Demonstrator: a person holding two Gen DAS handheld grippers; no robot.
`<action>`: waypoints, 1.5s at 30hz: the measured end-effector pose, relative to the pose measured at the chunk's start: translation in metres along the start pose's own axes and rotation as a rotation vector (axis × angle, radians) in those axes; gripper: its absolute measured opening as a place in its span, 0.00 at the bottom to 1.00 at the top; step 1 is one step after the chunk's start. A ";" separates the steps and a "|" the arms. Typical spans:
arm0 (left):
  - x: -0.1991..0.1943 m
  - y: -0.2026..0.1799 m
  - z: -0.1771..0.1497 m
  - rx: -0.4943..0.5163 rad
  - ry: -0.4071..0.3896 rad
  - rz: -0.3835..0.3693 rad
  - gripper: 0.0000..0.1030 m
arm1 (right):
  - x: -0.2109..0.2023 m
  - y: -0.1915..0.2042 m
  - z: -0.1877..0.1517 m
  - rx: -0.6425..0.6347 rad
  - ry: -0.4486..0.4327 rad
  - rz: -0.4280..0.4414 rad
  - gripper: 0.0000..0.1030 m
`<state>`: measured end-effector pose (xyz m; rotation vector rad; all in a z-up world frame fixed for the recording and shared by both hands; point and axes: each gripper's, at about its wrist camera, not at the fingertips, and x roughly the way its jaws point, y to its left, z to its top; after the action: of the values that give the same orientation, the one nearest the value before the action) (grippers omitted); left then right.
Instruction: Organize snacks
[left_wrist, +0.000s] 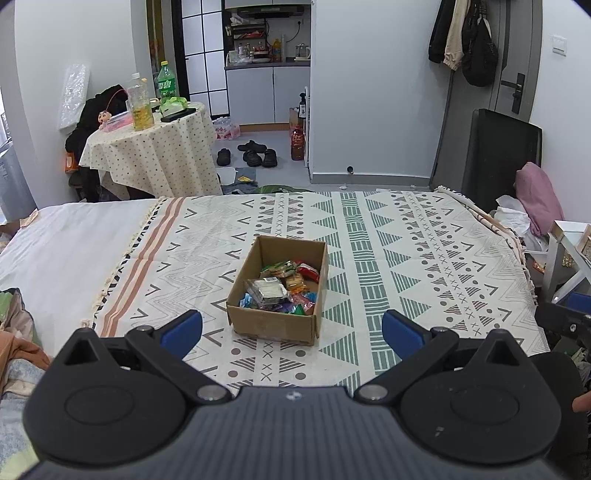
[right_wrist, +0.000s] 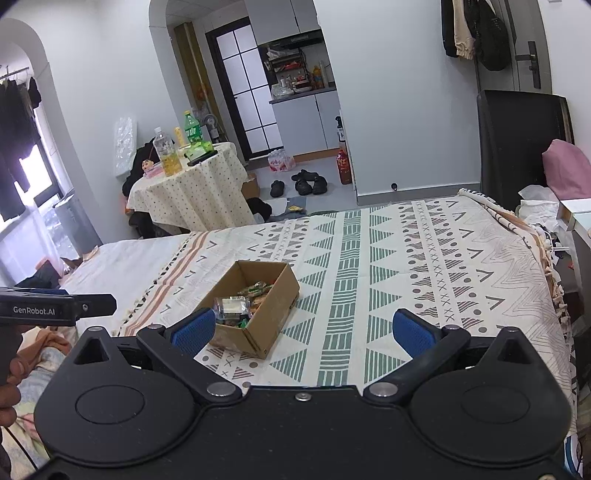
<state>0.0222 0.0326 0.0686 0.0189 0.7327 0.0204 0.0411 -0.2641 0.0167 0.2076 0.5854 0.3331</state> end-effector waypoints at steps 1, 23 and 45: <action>0.000 0.000 0.000 0.000 0.001 0.000 1.00 | -0.001 0.000 0.000 0.000 0.000 -0.001 1.00; 0.001 -0.001 -0.005 -0.003 0.005 -0.004 1.00 | 0.002 0.003 -0.001 -0.011 0.009 -0.008 1.00; 0.001 -0.003 -0.004 -0.005 0.007 -0.004 1.00 | 0.001 0.006 -0.001 -0.016 0.013 -0.008 1.00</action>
<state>0.0204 0.0299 0.0646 0.0124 0.7401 0.0185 0.0401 -0.2583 0.0169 0.1882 0.5957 0.3311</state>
